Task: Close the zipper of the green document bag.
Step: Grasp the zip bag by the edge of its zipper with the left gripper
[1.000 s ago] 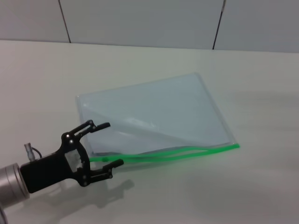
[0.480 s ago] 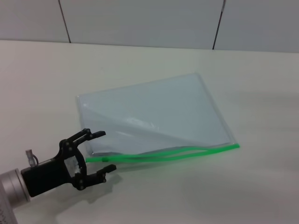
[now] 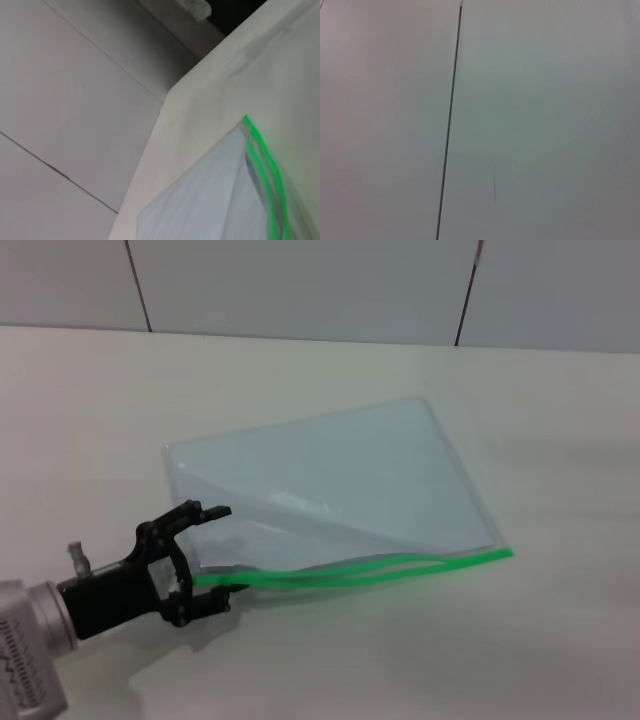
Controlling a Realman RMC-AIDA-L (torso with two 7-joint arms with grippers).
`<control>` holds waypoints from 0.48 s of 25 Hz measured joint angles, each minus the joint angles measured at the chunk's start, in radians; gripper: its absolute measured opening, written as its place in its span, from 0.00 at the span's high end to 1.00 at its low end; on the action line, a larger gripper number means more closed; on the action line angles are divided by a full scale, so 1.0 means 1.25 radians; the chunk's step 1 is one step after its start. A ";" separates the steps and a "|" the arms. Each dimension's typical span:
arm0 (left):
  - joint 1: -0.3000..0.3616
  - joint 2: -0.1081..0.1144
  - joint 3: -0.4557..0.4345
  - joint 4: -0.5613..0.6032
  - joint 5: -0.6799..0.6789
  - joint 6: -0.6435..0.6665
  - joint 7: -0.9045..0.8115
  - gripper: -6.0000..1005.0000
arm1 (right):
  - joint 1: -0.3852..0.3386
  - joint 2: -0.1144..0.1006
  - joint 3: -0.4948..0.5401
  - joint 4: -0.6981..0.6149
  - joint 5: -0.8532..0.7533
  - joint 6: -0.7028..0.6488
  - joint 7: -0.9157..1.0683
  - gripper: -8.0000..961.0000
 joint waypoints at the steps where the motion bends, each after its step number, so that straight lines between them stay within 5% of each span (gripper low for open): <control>1: -0.006 0.000 0.000 0.000 0.000 -0.007 0.001 0.15 | 0.000 0.000 0.000 0.001 0.000 0.000 0.000 0.10; 12: -0.033 -0.001 0.002 0.013 0.004 -0.064 0.008 0.15 | 0.000 0.000 0.000 0.003 0.000 0.000 0.000 0.10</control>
